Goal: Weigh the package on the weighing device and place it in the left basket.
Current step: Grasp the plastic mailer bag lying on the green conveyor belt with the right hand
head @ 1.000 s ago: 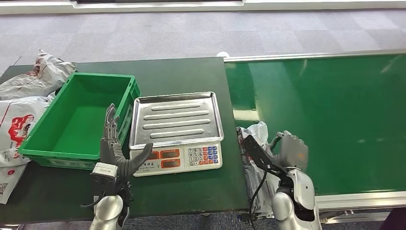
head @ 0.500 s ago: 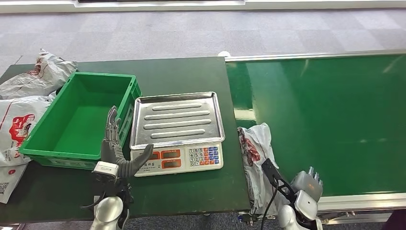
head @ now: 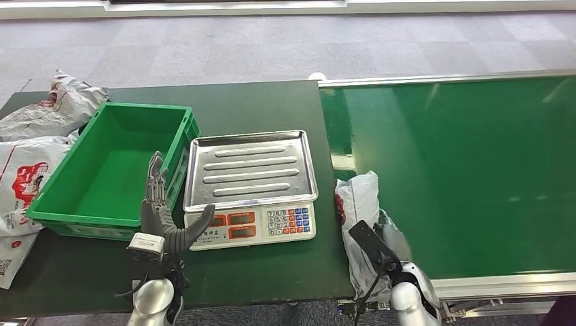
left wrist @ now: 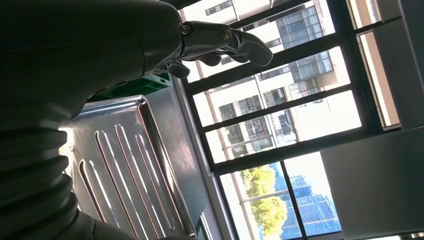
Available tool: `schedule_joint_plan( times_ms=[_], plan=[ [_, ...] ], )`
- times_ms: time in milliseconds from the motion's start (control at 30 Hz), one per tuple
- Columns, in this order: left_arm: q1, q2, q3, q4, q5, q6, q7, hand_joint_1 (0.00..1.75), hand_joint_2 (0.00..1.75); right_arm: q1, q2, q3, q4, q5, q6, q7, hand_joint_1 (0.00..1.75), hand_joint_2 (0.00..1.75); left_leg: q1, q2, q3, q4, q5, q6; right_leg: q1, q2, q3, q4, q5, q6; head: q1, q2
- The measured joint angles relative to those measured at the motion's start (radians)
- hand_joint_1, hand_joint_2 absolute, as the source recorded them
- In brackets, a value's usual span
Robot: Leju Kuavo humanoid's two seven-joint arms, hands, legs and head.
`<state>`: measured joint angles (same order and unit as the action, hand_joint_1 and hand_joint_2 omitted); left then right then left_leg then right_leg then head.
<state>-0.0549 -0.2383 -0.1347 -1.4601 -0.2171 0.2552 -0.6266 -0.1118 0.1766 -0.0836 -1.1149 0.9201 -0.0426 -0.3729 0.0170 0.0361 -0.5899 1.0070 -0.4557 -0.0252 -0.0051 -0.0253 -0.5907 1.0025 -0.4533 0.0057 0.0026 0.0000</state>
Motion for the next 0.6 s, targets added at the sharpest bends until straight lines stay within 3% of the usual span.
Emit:
schedule_joint_plan(
  times_ms=[67,133,600],
  plan=[
    [-0.005,0.002,0.0,0.009,0.003,-0.004,-0.012,0.0,1.75,-0.006,0.0,0.029,0.005,-0.102,0.039,-0.145,0.0,1.75,0.001,0.0,0.0,0.0,0.0,0.0,0.0,0.0,0.0,0.0,0.0,0.0,0.0,0.0],
    [-0.013,0.002,0.0,0.018,0.004,-0.008,-0.017,0.0,1.75,-0.007,0.0,0.054,0.005,-0.154,0.063,-0.192,0.0,1.75,0.001,0.0,0.0,0.0,0.0,0.0,0.0,0.0,0.0,0.0,0.0,0.0,0.0,0.0],
    [-0.038,0.002,0.0,0.049,0.001,-0.034,-0.019,0.0,1.75,-0.008,-0.014,0.099,0.007,-0.188,0.063,-0.192,0.0,1.75,0.0,0.0,0.0,0.0,0.0,0.0,0.0,0.0,0.0,0.0,0.0,0.0,0.0,0.0]
  ],
)
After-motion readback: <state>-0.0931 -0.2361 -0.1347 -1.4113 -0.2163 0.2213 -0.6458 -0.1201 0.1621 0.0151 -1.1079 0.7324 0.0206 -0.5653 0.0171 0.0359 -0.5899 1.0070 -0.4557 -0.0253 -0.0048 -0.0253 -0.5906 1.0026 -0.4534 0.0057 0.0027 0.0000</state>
